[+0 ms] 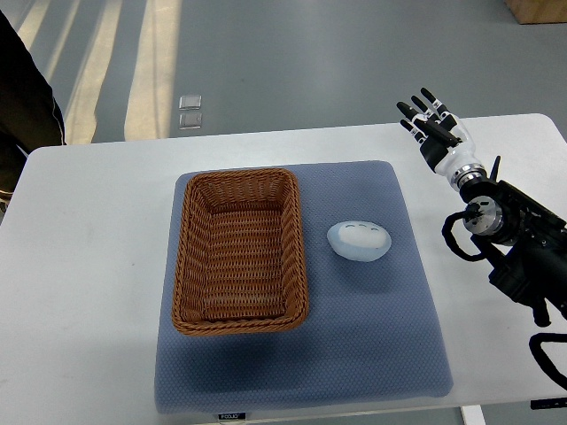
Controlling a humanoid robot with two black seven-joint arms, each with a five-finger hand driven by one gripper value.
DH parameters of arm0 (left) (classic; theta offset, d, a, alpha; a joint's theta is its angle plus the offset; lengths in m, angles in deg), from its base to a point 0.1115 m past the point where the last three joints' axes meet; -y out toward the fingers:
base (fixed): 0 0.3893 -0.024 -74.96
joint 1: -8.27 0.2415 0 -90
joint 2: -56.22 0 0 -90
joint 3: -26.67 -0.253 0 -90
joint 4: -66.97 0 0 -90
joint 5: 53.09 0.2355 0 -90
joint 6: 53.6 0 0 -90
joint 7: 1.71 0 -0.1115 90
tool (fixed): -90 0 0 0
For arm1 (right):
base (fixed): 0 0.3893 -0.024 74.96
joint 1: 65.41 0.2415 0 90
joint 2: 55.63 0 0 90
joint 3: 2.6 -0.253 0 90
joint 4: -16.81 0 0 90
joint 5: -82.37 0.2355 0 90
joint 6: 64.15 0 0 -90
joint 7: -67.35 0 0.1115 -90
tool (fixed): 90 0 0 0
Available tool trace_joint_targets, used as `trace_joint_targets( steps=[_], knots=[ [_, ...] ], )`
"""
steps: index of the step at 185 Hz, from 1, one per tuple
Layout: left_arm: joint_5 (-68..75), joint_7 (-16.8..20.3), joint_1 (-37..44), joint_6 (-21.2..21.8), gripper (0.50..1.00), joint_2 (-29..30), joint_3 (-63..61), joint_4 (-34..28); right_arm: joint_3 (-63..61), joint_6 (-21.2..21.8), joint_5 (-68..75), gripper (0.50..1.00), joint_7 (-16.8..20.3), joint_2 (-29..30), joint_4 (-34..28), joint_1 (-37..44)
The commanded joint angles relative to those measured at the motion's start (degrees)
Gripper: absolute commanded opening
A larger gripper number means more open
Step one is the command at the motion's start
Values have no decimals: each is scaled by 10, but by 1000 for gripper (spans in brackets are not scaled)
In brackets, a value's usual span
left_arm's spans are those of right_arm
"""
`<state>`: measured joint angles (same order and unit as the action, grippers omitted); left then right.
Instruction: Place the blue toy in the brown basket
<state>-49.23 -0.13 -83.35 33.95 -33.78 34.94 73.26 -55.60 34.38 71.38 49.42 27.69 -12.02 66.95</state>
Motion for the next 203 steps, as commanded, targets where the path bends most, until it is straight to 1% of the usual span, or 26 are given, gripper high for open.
trace_joint_targets(
  steps=[1, 203],
  knots=[
    [0, 0, 0, 1, 1000, 0, 0, -1, 0, 0, 0, 911, 0, 1, 0, 0],
    [0, 0, 0, 1, 1000, 0, 0, 0, 1, 0, 0, 911, 0, 4, 0, -1]
  ],
)
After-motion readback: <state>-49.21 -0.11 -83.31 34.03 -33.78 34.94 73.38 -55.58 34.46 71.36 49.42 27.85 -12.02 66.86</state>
